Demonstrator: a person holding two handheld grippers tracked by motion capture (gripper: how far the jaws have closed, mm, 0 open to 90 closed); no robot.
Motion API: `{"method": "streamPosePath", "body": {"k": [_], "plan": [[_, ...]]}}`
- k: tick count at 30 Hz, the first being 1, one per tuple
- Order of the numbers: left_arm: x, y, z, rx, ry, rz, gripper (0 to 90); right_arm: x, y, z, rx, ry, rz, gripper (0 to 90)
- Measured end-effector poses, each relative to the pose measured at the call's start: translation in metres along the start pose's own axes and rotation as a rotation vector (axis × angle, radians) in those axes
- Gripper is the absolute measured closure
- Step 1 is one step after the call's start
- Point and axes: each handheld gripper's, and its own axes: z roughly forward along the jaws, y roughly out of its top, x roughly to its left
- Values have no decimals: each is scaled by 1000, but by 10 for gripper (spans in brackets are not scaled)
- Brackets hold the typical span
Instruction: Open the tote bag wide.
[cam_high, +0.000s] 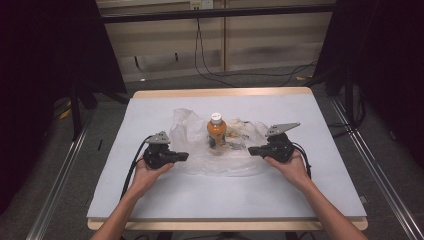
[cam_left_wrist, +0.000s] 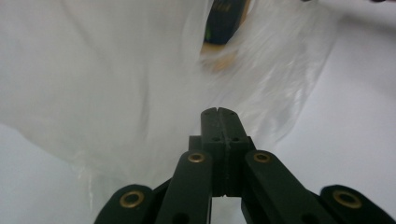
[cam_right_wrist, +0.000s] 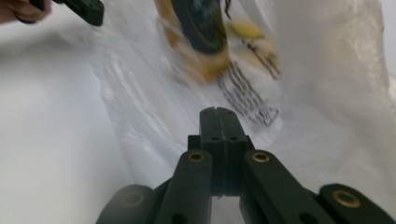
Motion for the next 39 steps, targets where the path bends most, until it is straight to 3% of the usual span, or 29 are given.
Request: {"method": "streamPosePath", "body": {"k": [5, 7, 9, 13, 15, 16, 17, 18, 23, 25, 26, 27, 28, 29, 31, 32, 33, 34, 35, 37, 38, 39], "plan": [[-11, 15, -16, -77, -16, 42, 900, 6, 16, -20, -91, 8, -10, 900], [-18, 28, -29, -123, -22, 75, 900, 7, 24, -29, -124, 4, -16, 900], [-20, 34, -33, -148, -29, 77, 900, 7, 29, -32, -139, 5, -20, 900], [-25, 61, -42, -193, -30, 119, 900, 9, 59, -46, -206, 3, -48, 900], [-25, 68, -42, -202, -32, 124, 900, 9, 66, -48, -215, 2, -56, 900], [-20, 80, -41, -211, -19, 130, 900, 9, 81, -51, -240, 4, -64, 900], [-20, 80, -41, -211, -19, 130, 900, 9, 85, -52, -249, 0, -64, 900], [-13, 90, -40, -215, -9, 120, 900, 8, 93, -54, -266, 8, -63, 900], [-1, 110, -42, -219, 10, 127, 900, 7, 112, -62, -305, 5, -81, 900], [4, 115, -40, -200, 29, 130, 900, 4, 120, -63, -297, -12, -83, 900], [7, 117, -29, -143, 53, 149, 900, -4, 121, -60, -286, -21, -67, 900], [7, 117, -29, -143, 53, 149, 900, -7, 120, -57, -277, -19, -58, 900], [9, 109, -9, -72, 43, 155, 900, -10, 114, -48, -251, -6, -43, 900], [10, 104, 1, -26, 46, 164, 900, -10, 107, -39, -208, 0, -46, 900], [11, 100, 9, 2, 40, 167, 900, -9, 93, -22, -123, 5, -72, 900], [11, 96, 18, 38, 53, 167, 900, -9, 93, -22, -123, 5, -72, 900], [13, 88, 34, 97, 41, 163, 900, -7, 77, -4, -41, 29, -87, 900], [13, 88, 34, 97, 41, 163, 900, -7, 72, 1, -25, 35, -90, 900], [15, 82, 47, 156, 33, 167, 900, -8, 66, 6, -1, 51, -85, 900], [16, 79, 52, 177, 25, 173, 900, -8, 62, 12, 31, 53, -89, 900], [16, 76, 57, 199, 27, 170, 900, -12, 51, 22, 84, 58, -88, 900], [17, 74, 61, 208, 19, 170, 900, -12, 51, 22, 84, 58, -88, 900]]}}
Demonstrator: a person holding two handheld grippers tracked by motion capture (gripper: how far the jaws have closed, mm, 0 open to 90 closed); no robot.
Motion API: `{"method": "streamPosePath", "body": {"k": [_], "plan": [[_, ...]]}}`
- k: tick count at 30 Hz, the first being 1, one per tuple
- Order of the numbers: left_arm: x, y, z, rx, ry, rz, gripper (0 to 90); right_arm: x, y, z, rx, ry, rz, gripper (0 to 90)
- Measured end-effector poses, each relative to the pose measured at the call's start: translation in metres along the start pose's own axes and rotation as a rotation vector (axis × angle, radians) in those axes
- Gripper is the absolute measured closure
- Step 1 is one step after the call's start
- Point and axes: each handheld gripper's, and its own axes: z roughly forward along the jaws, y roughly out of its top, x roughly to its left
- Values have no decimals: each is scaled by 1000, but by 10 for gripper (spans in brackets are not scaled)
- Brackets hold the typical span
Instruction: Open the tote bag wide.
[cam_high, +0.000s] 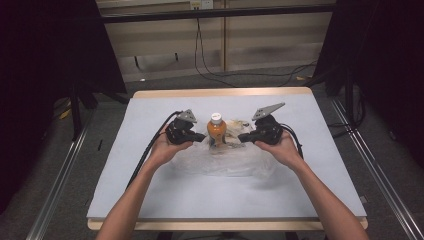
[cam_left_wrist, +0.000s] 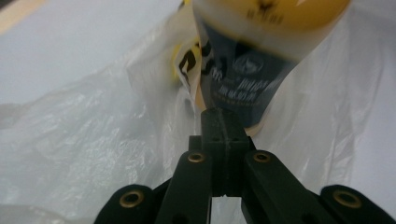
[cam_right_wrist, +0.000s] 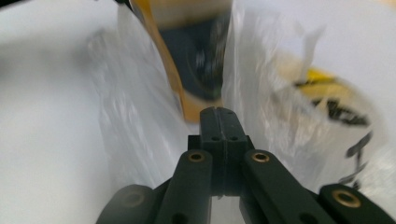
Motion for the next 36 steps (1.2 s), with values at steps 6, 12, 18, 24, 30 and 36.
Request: {"method": "streamPosePath", "body": {"k": [6, 12, 18, 24, 30, 36], "plan": [[0, -15, 19, 83, -18, -8, 900, -17, -31, 21, 117, -37, 51, 900], [3, -29, 21, 132, 9, -16, 900, -28, -42, 23, 162, -60, 62, 900], [7, -34, 11, 180, 56, -3, 900, -29, -39, 20, 212, -116, 9, 900], [12, -41, -1, 259, 118, 30, 900, -31, -36, 15, 285, -125, -9, 900], [22, -51, -13, 294, 149, 2, 900, -37, -43, -1, 346, -124, -38, 900], [25, -59, -22, 318, 148, -2, 900, -37, -53, -17, 390, -123, -62, 900]]}}
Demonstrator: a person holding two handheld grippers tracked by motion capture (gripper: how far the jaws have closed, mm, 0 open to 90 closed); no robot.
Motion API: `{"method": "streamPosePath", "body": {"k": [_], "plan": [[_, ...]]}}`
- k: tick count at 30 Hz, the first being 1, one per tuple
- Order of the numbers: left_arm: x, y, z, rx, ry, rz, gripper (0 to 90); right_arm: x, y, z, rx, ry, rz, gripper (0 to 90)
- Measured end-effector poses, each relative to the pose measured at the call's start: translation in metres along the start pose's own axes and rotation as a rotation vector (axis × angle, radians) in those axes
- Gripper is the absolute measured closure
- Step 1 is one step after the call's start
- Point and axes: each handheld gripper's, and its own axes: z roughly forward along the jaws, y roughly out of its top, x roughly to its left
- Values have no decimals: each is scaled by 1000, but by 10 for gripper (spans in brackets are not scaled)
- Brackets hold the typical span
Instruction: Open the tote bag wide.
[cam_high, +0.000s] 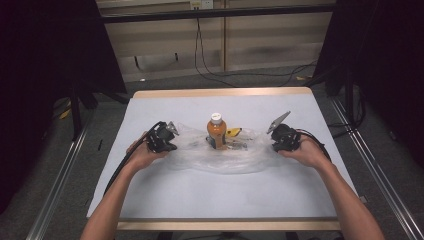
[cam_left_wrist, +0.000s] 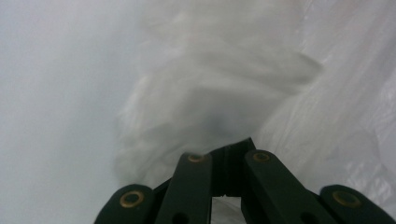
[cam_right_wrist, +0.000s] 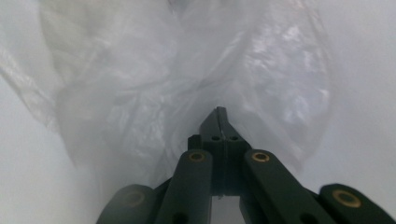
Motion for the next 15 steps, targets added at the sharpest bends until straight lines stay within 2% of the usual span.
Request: {"method": "streamPosePath", "body": {"k": [2, 3, 6, 7, 10, 11, 14, 15], "plan": [[0, -1, -1, 4, -2, 2, 900, 1, -3, -3, 13, -2, -3, 900], [0, -1, -1, 11, 8, 30, 900, 1, -6, -4, 14, -9, -7, 900], [-3, 0, -1, 23, 16, 38, 900, 1, -8, -5, 28, -11, -19, 900], [-4, 2, -1, 43, 20, 53, 900, 2, -9, -7, 39, -17, -12, 900], [-3, 2, -2, 50, 19, 58, 900, 2, -10, -7, 47, -23, -24, 900], [-3, 1, -2, 38, 21, 53, 900, 3, -11, -8, 48, -28, -37, 900], [-3, -2, -3, 38, 21, 54, 900, 4, -12, -9, 56, -34, -27, 900], [-2, -4, -4, 44, 11, 65, 900, 4, -16, -12, 61, -33, -24, 900]]}}
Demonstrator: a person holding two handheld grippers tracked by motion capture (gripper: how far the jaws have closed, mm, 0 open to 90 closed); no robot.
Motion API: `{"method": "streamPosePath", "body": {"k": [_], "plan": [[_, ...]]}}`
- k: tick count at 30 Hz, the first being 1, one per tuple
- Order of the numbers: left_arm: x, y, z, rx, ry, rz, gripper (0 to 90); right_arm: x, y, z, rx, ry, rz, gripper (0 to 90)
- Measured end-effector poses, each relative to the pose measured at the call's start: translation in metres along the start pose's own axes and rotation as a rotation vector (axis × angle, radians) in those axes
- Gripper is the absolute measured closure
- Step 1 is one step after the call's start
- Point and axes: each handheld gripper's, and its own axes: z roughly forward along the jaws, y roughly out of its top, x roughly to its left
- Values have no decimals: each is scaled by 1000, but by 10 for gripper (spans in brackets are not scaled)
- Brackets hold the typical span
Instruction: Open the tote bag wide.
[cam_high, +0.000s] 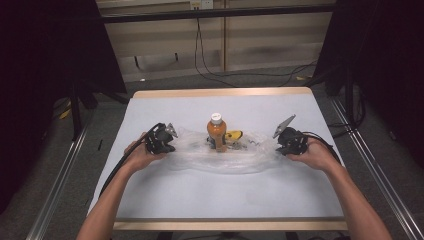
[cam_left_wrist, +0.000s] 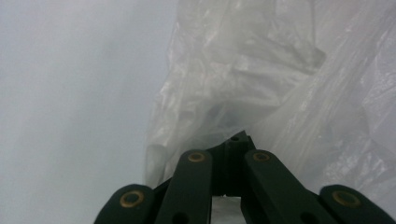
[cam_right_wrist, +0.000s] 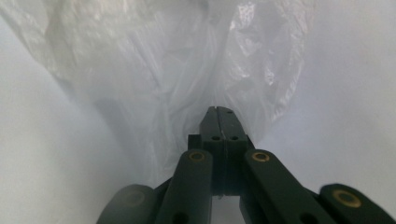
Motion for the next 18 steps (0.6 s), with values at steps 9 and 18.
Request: {"method": "streamPosePath", "body": {"k": [9, 18], "plan": [[-2, 3, 0, 35, 3, 26, 900, 5, -2, -2, 29, -25, -25, 900], [-4, -3, -4, -56, -34, -37, 900, 4, -8, -3, -68, -18, 28, 900]]}}
